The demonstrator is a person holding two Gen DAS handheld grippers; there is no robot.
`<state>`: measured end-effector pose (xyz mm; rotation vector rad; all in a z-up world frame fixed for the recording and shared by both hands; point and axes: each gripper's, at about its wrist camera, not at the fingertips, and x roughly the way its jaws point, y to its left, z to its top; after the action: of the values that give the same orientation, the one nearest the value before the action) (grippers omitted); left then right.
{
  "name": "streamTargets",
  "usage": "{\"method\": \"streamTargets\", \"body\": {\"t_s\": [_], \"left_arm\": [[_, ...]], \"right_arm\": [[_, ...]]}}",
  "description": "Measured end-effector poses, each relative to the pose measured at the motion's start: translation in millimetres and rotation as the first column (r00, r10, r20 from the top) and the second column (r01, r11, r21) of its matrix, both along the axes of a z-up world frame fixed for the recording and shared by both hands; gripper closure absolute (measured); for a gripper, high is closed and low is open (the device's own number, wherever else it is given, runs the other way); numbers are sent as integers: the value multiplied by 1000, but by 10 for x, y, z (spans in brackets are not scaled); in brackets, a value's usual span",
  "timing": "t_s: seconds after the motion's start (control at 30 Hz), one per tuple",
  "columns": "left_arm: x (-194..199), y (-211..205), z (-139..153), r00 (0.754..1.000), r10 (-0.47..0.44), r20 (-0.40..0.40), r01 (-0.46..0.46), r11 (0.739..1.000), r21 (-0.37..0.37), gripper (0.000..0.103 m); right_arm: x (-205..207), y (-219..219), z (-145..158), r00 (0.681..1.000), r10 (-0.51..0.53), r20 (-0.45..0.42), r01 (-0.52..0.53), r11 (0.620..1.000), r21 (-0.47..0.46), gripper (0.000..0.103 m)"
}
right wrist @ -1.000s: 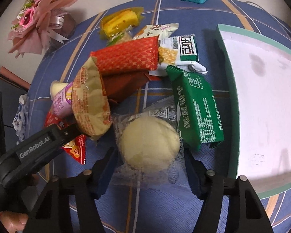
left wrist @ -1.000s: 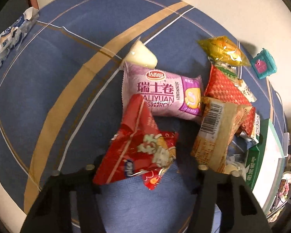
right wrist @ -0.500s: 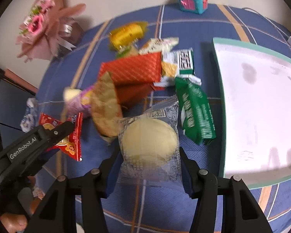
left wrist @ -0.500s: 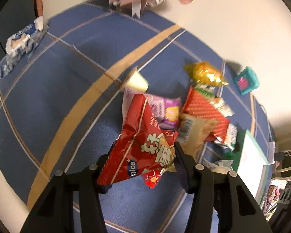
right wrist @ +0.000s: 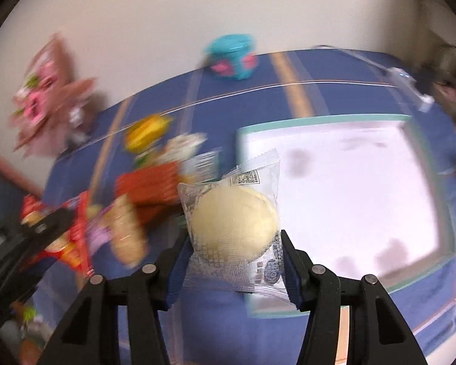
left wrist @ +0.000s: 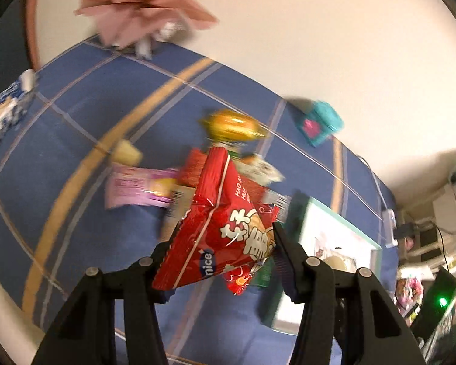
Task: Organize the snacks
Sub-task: 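Carry both snacks into the white tray and open both tools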
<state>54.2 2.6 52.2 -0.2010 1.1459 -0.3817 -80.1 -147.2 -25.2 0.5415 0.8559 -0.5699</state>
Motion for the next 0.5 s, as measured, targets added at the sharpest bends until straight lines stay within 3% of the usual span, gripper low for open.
{"method": "streamTargets", "body": {"t_s": [0.27, 0.5], "left_arm": [[-214, -839, -152, 985, -171, -35, 171, 985, -12, 48], [-287, -1387, -512, 963, -263, -49, 264, 964, 11, 47]], "right_arm": [[-397, -757, -99, 975, -223, -9, 223, 974, 50, 46], [-541, -1107, -205, 938, -347, -10, 347, 938, -5, 45]]}}
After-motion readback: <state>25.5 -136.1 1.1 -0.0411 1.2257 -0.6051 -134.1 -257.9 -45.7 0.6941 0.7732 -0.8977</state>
